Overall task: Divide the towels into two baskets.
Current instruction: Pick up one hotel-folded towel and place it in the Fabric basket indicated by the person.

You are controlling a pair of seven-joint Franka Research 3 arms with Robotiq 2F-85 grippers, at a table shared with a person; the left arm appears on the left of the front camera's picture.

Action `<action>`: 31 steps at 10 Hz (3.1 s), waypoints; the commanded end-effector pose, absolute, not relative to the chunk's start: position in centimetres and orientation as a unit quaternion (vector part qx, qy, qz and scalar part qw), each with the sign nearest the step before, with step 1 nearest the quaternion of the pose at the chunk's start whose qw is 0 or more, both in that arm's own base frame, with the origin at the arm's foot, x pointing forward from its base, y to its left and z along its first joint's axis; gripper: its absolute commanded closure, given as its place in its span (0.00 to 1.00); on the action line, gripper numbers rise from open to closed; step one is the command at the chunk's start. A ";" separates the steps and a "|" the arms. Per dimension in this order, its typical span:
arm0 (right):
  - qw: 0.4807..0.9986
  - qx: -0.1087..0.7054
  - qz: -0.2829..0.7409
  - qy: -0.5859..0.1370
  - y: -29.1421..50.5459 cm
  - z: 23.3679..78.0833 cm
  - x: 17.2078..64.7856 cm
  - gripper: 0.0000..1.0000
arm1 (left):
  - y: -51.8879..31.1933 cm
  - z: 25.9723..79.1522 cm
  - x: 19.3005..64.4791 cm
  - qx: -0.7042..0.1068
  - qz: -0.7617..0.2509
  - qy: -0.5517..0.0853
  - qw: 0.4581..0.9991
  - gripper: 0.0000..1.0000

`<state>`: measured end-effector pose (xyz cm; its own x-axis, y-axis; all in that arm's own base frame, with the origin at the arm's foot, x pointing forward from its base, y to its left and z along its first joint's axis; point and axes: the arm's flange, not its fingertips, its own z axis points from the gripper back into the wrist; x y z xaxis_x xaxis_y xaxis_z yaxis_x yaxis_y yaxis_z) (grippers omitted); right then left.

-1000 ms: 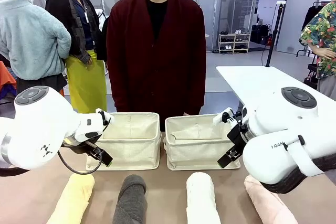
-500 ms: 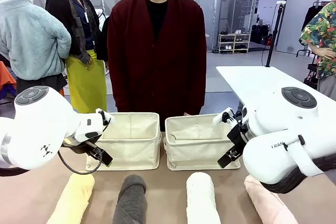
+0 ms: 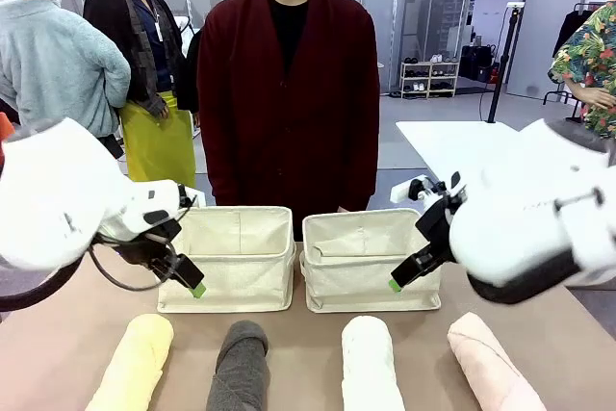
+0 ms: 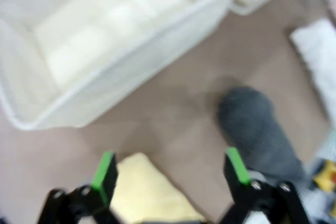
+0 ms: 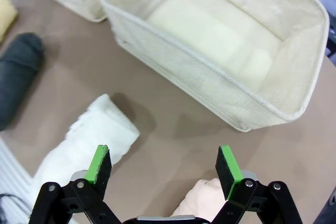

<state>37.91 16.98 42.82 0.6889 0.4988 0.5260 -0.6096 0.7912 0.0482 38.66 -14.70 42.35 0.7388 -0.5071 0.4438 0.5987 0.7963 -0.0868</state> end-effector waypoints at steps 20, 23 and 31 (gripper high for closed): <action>0.787 0.561 -0.051 -0.250 -24.4 46.1 30.7 0.00 | 25.1 43.4 35.3 -0.605 -0.127 -0.220 0.755 0.00; 0.787 0.561 -0.051 -0.250 -24.4 46.1 30.7 0.00 | 25.1 43.4 35.3 -0.605 -0.127 -0.220 0.755 0.00; 0.787 0.561 -0.051 -0.250 -24.4 46.1 30.7 0.00 | 25.1 43.4 35.3 -0.605 -0.127 -0.220 0.755 0.00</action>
<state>30.78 -24.30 45.80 0.8752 -0.3619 0.3210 -0.1818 0.3688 0.9116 35.70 24.89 43.35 0.8703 0.0837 0.4854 0.4567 0.2320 -0.8589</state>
